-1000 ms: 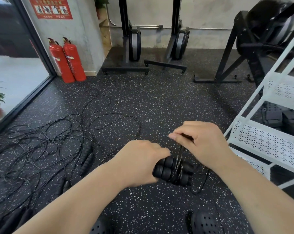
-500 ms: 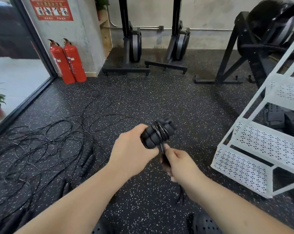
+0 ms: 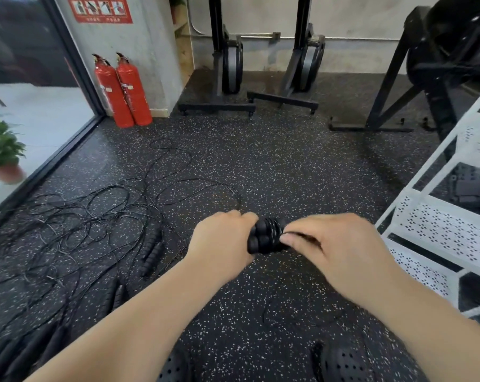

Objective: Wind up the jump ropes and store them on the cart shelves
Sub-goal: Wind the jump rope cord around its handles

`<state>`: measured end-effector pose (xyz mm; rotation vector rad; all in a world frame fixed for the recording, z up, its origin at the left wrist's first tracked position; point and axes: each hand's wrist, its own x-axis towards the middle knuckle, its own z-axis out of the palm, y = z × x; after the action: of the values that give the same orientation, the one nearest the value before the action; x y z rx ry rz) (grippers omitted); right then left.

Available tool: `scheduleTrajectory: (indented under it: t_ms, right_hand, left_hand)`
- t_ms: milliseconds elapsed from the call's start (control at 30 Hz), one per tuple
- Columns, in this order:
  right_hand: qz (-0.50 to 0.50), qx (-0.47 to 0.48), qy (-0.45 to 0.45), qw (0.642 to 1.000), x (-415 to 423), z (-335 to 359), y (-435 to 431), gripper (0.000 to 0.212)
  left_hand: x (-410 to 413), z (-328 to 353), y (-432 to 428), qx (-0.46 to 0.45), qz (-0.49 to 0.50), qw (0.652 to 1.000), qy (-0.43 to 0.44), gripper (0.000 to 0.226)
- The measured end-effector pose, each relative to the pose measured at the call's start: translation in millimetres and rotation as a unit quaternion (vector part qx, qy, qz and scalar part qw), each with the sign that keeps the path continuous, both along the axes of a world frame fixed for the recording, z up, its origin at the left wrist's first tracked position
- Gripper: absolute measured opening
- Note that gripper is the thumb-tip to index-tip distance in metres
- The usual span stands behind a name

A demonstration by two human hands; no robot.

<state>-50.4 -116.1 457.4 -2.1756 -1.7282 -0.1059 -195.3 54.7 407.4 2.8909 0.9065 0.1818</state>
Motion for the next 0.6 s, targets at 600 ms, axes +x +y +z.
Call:
scheduleTrajectory:
  t_ms: [600]
  right_hand:
    - [-0.021, -0.009, 0.530, 0.848, 52, -4, -5, 0.027]
  left_hand:
    - [-5, 31, -43, -0.233, -0.186, 0.948, -0.113, 0.062]
